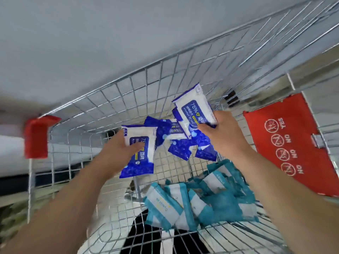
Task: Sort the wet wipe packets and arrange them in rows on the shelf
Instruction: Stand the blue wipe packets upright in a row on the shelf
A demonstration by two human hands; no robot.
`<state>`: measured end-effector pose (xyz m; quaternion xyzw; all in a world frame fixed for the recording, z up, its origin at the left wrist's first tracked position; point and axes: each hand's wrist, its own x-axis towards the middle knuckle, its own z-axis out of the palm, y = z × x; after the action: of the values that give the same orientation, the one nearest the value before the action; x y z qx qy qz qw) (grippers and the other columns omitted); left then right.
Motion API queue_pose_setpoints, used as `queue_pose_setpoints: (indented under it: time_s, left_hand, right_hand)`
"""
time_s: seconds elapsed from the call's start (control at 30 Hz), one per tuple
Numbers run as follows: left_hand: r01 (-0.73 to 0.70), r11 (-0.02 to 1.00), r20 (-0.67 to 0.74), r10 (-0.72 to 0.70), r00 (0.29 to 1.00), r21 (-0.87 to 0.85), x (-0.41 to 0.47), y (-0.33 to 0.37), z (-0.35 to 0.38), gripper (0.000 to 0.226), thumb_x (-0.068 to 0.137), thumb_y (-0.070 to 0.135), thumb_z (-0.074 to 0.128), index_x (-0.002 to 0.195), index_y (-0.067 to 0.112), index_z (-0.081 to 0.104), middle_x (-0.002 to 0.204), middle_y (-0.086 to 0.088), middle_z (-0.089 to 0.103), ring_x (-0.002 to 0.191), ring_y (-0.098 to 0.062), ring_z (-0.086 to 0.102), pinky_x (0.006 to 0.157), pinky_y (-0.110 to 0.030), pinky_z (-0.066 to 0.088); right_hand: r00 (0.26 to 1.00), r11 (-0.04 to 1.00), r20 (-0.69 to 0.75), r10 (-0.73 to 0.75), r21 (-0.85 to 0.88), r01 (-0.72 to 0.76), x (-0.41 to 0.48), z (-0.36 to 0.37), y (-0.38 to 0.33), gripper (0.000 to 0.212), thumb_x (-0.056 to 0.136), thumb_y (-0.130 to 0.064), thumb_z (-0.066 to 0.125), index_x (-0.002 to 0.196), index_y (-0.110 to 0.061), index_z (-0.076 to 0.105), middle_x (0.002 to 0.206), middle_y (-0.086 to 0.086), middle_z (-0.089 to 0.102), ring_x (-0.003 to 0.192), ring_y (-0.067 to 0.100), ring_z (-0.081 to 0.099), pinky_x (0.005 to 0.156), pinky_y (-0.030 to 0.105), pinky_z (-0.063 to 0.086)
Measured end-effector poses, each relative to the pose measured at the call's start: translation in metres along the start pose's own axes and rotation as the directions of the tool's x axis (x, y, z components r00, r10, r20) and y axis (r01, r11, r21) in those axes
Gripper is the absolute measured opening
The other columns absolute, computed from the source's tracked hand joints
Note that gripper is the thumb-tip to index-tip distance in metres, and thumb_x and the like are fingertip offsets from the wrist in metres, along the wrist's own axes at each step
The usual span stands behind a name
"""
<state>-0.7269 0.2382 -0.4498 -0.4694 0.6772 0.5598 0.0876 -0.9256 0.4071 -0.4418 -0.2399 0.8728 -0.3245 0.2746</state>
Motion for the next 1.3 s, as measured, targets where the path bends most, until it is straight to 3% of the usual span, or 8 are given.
queue_pose_setpoints:
  time_s: [0.13, 0.27, 0.37, 0.67, 1.0, 1.07, 1.2, 1.3]
  left_hand:
    - [-0.044, 0.995, -0.117, 0.033, 0.993, -0.094, -0.064, 0.027, -0.029, 0.017, 0.092, 0.021, 0.060, 0.109, 0.024, 0.059, 0.093, 0.009, 0.068, 0.083, -0.007, 0.064, 0.066, -0.020, 0.046]
    - [-0.095, 0.972, -0.306, 0.025, 0.952, -0.216, -0.145, 0.046, -0.058, 0.025, 0.090, 0.024, 0.063, 0.114, 0.021, 0.056, 0.101, 0.000, 0.071, 0.090, -0.020, 0.069, 0.082, -0.042, 0.055]
    - [-0.164, 0.937, -0.429, 0.017, 0.903, -0.309, -0.218, 0.059, -0.077, 0.026, 0.094, 0.020, 0.058, 0.119, 0.018, 0.051, 0.105, 0.000, 0.070, 0.091, -0.016, 0.068, 0.079, -0.034, 0.054]
    - [-0.351, 0.859, -0.728, -0.036, 0.684, -0.373, -0.424, 0.059, -0.154, 0.015, 0.098, 0.021, 0.050, 0.111, 0.027, 0.048, 0.100, 0.006, 0.069, 0.089, -0.015, 0.069, 0.078, -0.038, 0.056]
    - [-0.507, 0.826, -0.928, -0.050, 0.368, -0.246, -0.620, -0.033, -0.281, 0.013, 0.096, 0.015, 0.053, 0.106, 0.024, 0.053, 0.094, 0.008, 0.072, 0.080, -0.009, 0.072, 0.069, -0.030, 0.058]
    - [-0.509, 0.833, -0.949, -0.059, 0.310, -0.218, -0.652, -0.056, -0.308, 0.015, 0.094, 0.016, 0.057, 0.106, 0.024, 0.054, 0.094, 0.010, 0.072, 0.078, -0.006, 0.071, 0.067, -0.027, 0.057]
    - [-0.483, 0.843, -0.960, -0.122, 0.254, -0.235, -0.721, -0.122, -0.373, 0.023, 0.088, 0.018, 0.065, 0.109, 0.019, 0.054, 0.100, 0.003, 0.072, 0.088, -0.017, 0.071, 0.083, -0.046, 0.056]
    - [-0.479, 0.840, -0.963, -0.175, 0.204, -0.254, -0.754, -0.167, -0.417, 0.026, 0.085, 0.014, 0.068, 0.108, 0.015, 0.055, 0.100, 0.000, 0.070, 0.090, -0.020, 0.069, 0.086, -0.047, 0.054]
  right_hand:
    - [0.991, 0.990, 0.030, -0.133, -0.034, 0.134, -0.039, -0.022, -0.061, 0.009, 0.088, -0.018, 0.063, 0.084, -0.020, 0.055, 0.063, -0.007, 0.050, 0.048, 0.005, 0.041, 0.047, 0.021, 0.030]
    - [0.956, 0.957, 0.064, -0.286, -0.033, 0.288, -0.085, -0.045, -0.128, 0.011, 0.089, -0.020, 0.061, 0.100, -0.017, 0.061, 0.075, -0.007, 0.053, 0.061, 0.011, 0.046, 0.054, 0.024, 0.032]
    - [0.914, 0.918, 0.112, -0.389, -0.029, 0.395, -0.126, -0.062, -0.180, 0.012, 0.091, -0.022, 0.059, 0.102, -0.016, 0.060, 0.082, -0.002, 0.060, 0.066, 0.017, 0.050, 0.059, 0.028, 0.032]
    - [0.706, 0.732, 0.219, -0.674, 0.069, 0.678, -0.259, -0.068, -0.343, 0.019, 0.089, -0.020, 0.059, 0.107, -0.020, 0.060, 0.100, -0.002, 0.067, 0.087, 0.022, 0.063, 0.075, 0.034, 0.050]
    - [0.423, 0.485, 0.278, -0.863, 0.216, 0.847, -0.442, 0.022, -0.519, 0.018, 0.090, -0.023, 0.059, 0.107, -0.020, 0.059, 0.103, -0.005, 0.067, 0.090, 0.020, 0.064, 0.080, 0.043, 0.054]
    - [0.396, 0.457, 0.264, -0.880, 0.236, 0.858, -0.475, 0.046, -0.547, 0.018, 0.089, -0.024, 0.059, 0.107, -0.019, 0.060, 0.104, -0.004, 0.067, 0.090, 0.021, 0.064, 0.080, 0.041, 0.054]
    - [0.374, 0.436, 0.257, -0.891, 0.254, 0.864, -0.549, 0.111, -0.604, 0.018, 0.089, -0.023, 0.057, 0.106, -0.017, 0.060, 0.101, -0.004, 0.066, 0.088, 0.021, 0.063, 0.079, 0.036, 0.052]
    - [0.370, 0.439, 0.275, -0.887, 0.253, 0.862, -0.587, 0.158, -0.639, 0.014, 0.089, -0.024, 0.056, 0.100, -0.016, 0.059, 0.096, -0.003, 0.067, 0.085, 0.022, 0.063, 0.077, 0.038, 0.053]
